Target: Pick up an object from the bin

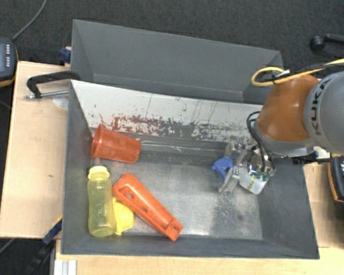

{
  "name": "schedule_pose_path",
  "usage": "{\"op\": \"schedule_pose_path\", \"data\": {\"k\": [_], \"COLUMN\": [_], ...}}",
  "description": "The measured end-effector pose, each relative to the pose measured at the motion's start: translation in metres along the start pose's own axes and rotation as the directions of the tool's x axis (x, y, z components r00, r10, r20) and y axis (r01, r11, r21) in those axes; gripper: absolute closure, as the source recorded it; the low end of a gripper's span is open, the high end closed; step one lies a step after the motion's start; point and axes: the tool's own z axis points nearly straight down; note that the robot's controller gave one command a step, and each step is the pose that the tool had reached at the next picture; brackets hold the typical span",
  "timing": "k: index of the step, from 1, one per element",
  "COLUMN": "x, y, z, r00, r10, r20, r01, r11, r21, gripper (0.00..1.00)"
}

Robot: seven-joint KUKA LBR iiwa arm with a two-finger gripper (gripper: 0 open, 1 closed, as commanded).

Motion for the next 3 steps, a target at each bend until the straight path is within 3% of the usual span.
{"op": "schedule_pose_path", "data": {"k": [1,2,3], "x": [-0.0023,-0.0042,-0.0042], "y": [-0.0017,-0.0009,-0.0008], "z": [-0.0008,-0.0040,-0.0040], "r00": [1.000,1.000,1.000], "r10": [-0.007,0.001,0.001], "r20": [0.005,0.014,0.014], "r01": [0.007,-0.001,-0.001], "r11": [1.000,1.000,1.000], "r21": [-0.002,0.001,0.001], "gripper": [0.00,1.00,1.00]}}
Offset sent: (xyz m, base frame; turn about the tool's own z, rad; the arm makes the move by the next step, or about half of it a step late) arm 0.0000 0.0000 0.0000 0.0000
